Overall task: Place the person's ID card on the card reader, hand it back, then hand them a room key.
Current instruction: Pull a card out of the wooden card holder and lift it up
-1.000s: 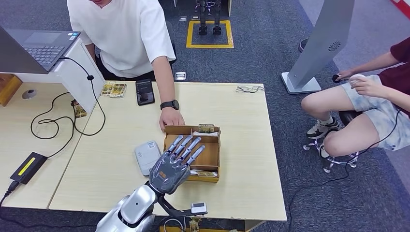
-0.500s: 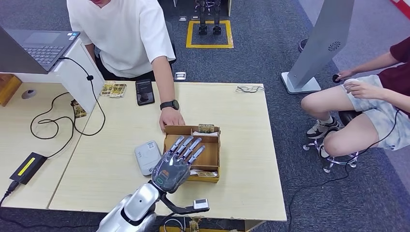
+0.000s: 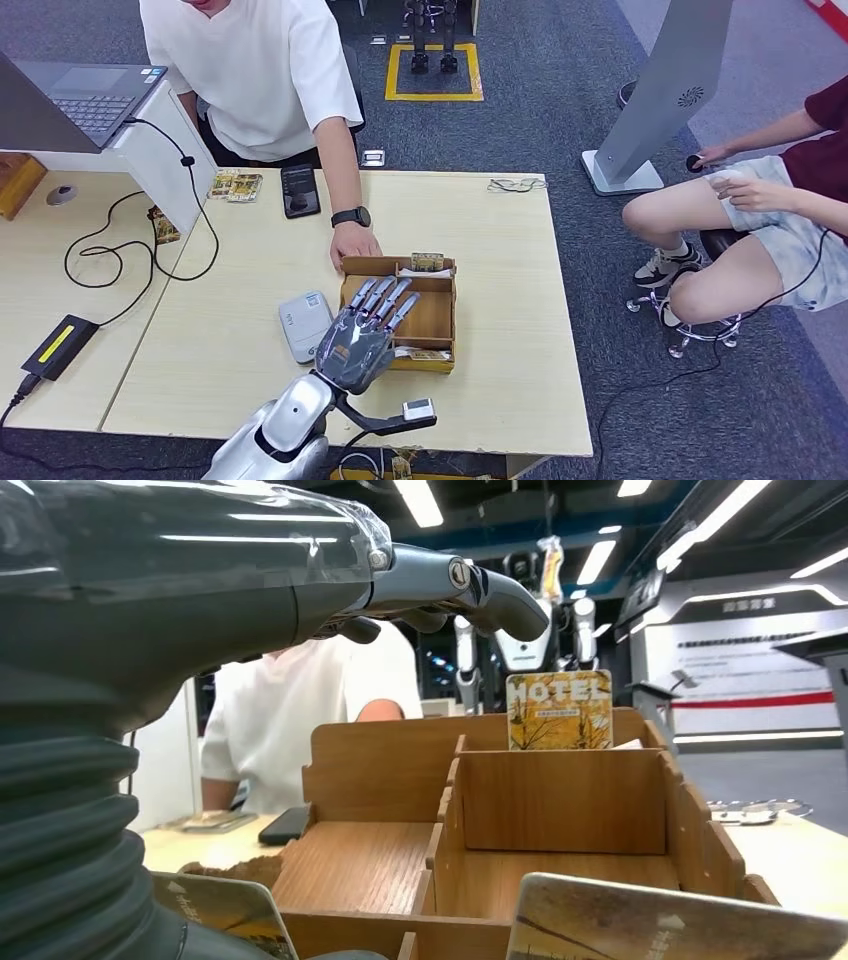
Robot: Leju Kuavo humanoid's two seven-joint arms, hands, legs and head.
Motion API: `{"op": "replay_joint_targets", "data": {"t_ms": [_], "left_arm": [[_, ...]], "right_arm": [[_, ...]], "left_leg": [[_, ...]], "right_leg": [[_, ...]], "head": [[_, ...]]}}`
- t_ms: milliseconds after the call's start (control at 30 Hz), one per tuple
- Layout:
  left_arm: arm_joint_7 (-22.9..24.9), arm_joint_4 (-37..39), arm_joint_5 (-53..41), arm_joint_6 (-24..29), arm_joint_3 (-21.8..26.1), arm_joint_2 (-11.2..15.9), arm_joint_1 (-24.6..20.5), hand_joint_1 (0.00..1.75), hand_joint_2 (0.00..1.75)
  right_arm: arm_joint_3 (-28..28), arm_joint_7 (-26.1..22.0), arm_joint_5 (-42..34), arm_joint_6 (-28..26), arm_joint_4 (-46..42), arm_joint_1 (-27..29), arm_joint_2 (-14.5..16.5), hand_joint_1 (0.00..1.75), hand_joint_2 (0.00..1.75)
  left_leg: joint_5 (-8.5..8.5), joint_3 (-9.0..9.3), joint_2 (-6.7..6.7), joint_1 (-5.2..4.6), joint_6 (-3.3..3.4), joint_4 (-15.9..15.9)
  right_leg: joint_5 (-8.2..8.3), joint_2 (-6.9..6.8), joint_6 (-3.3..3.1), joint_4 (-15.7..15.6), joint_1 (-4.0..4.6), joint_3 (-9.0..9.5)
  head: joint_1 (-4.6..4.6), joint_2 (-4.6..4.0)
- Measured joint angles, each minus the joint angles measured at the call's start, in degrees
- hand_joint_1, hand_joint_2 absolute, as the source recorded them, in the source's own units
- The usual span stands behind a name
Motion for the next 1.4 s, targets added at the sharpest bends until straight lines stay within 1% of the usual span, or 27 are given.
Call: {"op": "replay_joint_targets", "data": {"t_ms": [33, 67, 100, 133, 167, 200, 233, 300, 767, 1200, 1233, 1333, 1367, 1400], "left_arm": [[0.30, 0.00, 0.41, 0.03, 0.01, -0.10, 0.02, 0.07, 1.75], [0.50, 0.00, 0.75, 0.07, 0.01, -0.17, 0.03, 0.22, 1.75], [0.62, 0.00, 1.03, 0.09, 0.02, -0.21, 0.05, 0.54, 1.75], [0.70, 0.00, 1.25, 0.10, 0.04, -0.23, 0.10, 0.92, 1.75], [0.86, 0.00, 1.45, 0.10, 0.08, -0.24, 0.19, 1.26, 1.75], [1.13, 0.00, 1.65, 0.09, 0.16, -0.25, 0.33, 1.55, 1.75], [1.43, 0.00, 1.81, 0.07, 0.27, -0.26, 0.47, 1.67, 1.75], [1.88, 0.00, 1.97, -0.07, 0.52, -0.27, 0.69, 1.75, 1.75], [2.48, 0.00, 1.78, -1.76, 1.27, -0.27, 1.44, 1.75, 1.75], [1.29, 0.00, 2.09, -3.33, 1.27, -0.06, 1.57, 1.75, 1.75], [1.13, 0.00, 2.28, -3.32, 1.27, -0.02, 1.61, 1.61, 1.75], [0.50, -0.01, 2.73, -3.05, 1.27, 0.03, 1.81, 0.30, 1.75], [0.45, -0.01, 2.78, -2.78, 1.28, 0.03, 1.92, 0.00, 1.75], [0.49, -0.02, 2.79, -2.42, 1.28, 0.03, 2.04, 0.00, 1.75]], "right_arm": [[-0.01, 0.04, -0.07, 0.01, -0.01, 0.03, 0.01, 0.00, 0.00], [-0.01, 0.09, -0.19, 0.03, -0.02, 0.06, 0.01, 0.00, 0.00], [-0.01, 0.13, -0.31, 0.04, -0.03, 0.09, 0.01, 0.00, 0.00], [-0.02, 0.15, -0.48, 0.06, -0.04, 0.11, 0.01, 0.00, 0.00], [-0.04, 0.16, -0.62, 0.08, -0.06, 0.14, 0.01, 0.00, 0.00], [-0.07, 0.16, -0.68, 0.11, -0.10, 0.17, 0.01, 0.00, 0.00], [-0.10, 0.15, -0.73, 0.14, -0.15, 0.20, 0.02, 0.00, 0.00], [-0.18, 0.10, -0.70, 0.25, -0.36, 0.25, 0.07, 0.00, 0.00], [-0.61, -0.02, -0.57, 0.49, -1.38, 0.26, 0.27, 0.00, 0.00], [-1.11, -0.02, 0.24, 0.47, -1.66, 0.24, 0.27, 0.00, 0.00], [-1.13, -0.04, 0.24, 0.46, -1.66, 0.25, 0.27, 0.00, 0.00], [-1.14, -0.04, 0.24, 0.45, -1.66, 0.25, 0.27, 0.00, 0.00], [-1.14, -0.02, 0.24, 0.45, -1.66, 0.25, 0.27, 0.00, 0.00], [-1.14, 0.00, 0.24, 0.45, -1.66, 0.25, 0.27, 0.00, 0.00]], "left_leg": [[0.00, 0.00, 0.00, 0.00, 0.00, 0.00], [0.00, 0.00, 0.00, 0.00, 0.00, 0.00], [0.00, 0.00, 0.00, 0.00, 0.00, 0.00], [0.00, 0.00, 0.00, 0.00, 0.00, 0.00], [0.00, 0.00, 0.00, 0.00, 0.00, 0.00], [0.00, 0.00, 0.00, 0.00, 0.00, 0.00], [0.00, 0.00, 0.00, 0.00, 0.00, 0.00], [0.00, -0.01, -0.01, 0.00, 0.00, 0.00], [-0.01, -0.03, -0.01, 0.00, 0.00, 0.00], [-0.01, -0.04, -0.01, 0.00, 0.00, 0.00], [-0.01, -0.04, -0.01, 0.00, 0.00, 0.00], [-0.01, -0.04, -0.01, 0.00, 0.00, 0.00], [-0.01, -0.04, -0.01, 0.00, 0.00, 0.00], [-0.01, -0.04, -0.01, 0.00, 0.00, 0.00]], "right_leg": [[0.00, 0.00, 0.00, 0.00, 0.00, 0.01], [0.00, 0.00, 0.00, 0.00, 0.00, 0.01], [0.00, 0.00, 0.00, 0.00, 0.00, 0.01], [0.00, 0.00, 0.00, 0.00, 0.00, 0.01], [0.00, 0.00, 0.00, 0.00, 0.00, 0.01], [0.00, 0.00, 0.00, 0.00, 0.00, 0.01], [0.00, 0.00, 0.00, 0.00, 0.00, 0.00], [0.00, 0.00, 0.00, 0.00, 0.00, 0.00], [-0.01, 0.00, 0.00, 0.00, 0.00, -0.03], [-0.01, 0.00, 0.00, 0.00, 0.00, -0.03], [-0.01, 0.00, 0.00, 0.00, 0.00, -0.03], [-0.01, 0.00, 0.00, 0.00, 0.00, -0.02], [-0.01, 0.00, 0.00, 0.00, 0.00, -0.02], [-0.01, 0.00, 0.00, 0.00, 0.00, -0.03]], "head": [[0.00, 0.00], [0.01, 0.00], [0.01, 0.00], [0.01, 0.00], [0.01, 0.00], [0.01, 0.00], [0.01, 0.00], [0.01, 0.00], [0.01, 0.00], [0.01, 0.00], [0.01, 0.00], [0.01, 0.00], [0.01, 0.00], [0.01, 0.00]]}}
